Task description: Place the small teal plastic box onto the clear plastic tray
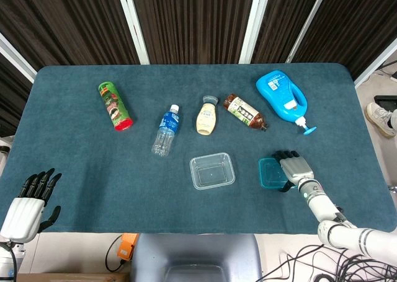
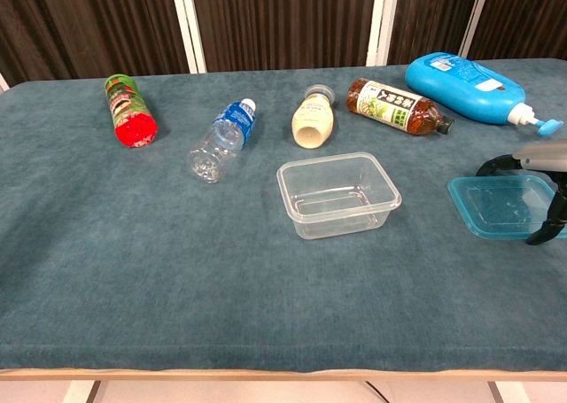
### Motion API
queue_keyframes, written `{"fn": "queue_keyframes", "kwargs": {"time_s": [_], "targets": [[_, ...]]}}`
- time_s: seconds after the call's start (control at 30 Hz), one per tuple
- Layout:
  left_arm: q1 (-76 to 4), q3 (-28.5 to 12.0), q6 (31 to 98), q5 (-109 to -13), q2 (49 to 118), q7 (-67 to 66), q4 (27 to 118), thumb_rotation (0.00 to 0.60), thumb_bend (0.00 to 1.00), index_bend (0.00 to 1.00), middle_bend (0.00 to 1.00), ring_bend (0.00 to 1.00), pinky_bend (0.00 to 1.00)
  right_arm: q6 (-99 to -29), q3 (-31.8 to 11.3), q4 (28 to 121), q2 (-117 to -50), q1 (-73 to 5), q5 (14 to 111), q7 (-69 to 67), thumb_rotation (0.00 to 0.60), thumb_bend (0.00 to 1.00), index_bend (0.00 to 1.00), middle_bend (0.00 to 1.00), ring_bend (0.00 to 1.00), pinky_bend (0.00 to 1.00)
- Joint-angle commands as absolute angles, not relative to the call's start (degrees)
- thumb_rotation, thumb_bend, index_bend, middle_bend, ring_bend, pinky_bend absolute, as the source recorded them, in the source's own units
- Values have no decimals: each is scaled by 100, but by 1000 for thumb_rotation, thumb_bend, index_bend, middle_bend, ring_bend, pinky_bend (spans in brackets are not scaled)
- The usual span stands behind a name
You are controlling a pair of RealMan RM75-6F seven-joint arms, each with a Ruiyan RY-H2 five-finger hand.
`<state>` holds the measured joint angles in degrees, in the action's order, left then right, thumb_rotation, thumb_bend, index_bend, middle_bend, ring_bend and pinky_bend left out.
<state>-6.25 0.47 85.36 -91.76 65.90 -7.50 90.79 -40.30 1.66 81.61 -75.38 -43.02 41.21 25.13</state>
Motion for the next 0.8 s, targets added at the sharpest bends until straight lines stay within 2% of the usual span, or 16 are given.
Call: {"fn": "queue_keyframes", "kwargs": {"time_s": [0.03, 0.17, 0.47, 0.8], "targets": [[-625, 48, 8539, -9177, 6590, -752, 9080, 600, 398, 0, 0, 0, 104, -4099, 179, 8150, -7560, -4297, 4138, 2522, 600, 322, 456, 226, 129, 190], [-623, 47, 8548, -9181, 6588, -747, 9082, 600, 397, 0, 0, 0, 105, -4183, 186, 8159, -7558, -4276, 4160, 2514, 600, 322, 546, 298, 197, 259], [-636, 46, 8529, -9178, 6592, -748, 9080, 600, 396, 0, 0, 0, 106, -4358, 131, 8176, -7555, -4181, 4435, 2361, 600, 324, 678, 401, 309, 394], [-627, 46, 8550, -9180, 6589, -739, 9086, 600, 397, 0, 0, 0, 107, -4748, -55, 8589, -7136, -3944, 5177, 1862, 600, 330, 753, 458, 366, 444]]}}
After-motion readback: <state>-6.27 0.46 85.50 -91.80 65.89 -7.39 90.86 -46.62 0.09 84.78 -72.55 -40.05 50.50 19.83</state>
